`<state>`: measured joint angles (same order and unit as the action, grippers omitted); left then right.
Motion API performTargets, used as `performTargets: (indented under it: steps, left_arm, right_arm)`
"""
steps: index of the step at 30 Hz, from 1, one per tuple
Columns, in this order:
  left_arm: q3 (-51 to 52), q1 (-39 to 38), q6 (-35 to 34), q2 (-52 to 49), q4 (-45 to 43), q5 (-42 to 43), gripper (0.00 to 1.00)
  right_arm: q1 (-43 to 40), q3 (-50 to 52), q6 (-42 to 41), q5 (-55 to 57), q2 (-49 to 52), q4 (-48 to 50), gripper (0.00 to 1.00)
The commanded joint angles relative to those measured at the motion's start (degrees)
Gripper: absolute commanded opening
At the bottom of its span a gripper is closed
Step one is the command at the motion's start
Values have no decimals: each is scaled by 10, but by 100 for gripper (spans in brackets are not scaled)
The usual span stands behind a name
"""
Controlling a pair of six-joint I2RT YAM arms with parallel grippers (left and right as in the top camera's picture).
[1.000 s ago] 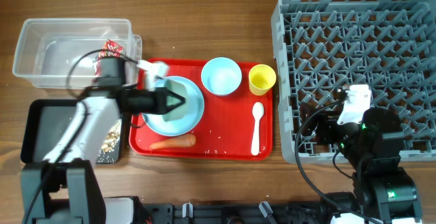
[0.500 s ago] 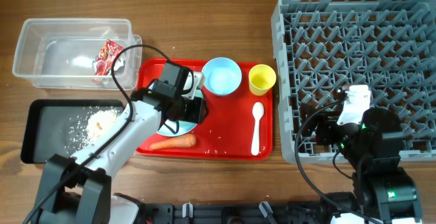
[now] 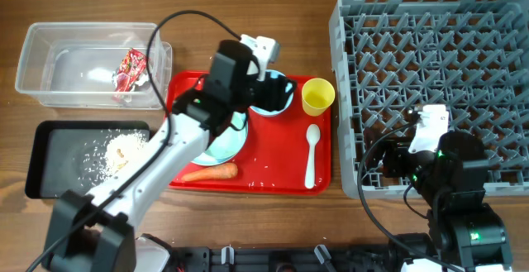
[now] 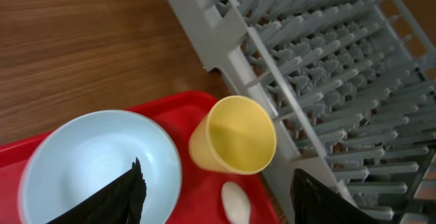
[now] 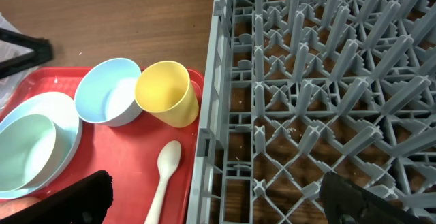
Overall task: Sort waste into correct bins and load items into the dishwasher rack
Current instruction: 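Return the emptied plate to the red tray, then grasp the yellow cup with the left gripper and lift it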
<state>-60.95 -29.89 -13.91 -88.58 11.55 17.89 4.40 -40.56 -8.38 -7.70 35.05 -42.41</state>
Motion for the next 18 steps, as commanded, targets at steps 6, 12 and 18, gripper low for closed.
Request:
performTargets:
  steps: [6, 12, 18]
  left_arm:
    - [-5, -63, -81, -140, -107, -20, 69]
    - [-5, -75, -113, -179, -131, -43, 68]
    - [-5, -79, -123, -179, -64, -43, 42]
  right_arm:
    - [-2, -13, -8, -9, 3, 0, 100]
    - [-2, -13, -8, -9, 3, 0, 100]
    - [-2, -13, -8, -9, 3, 0, 100]
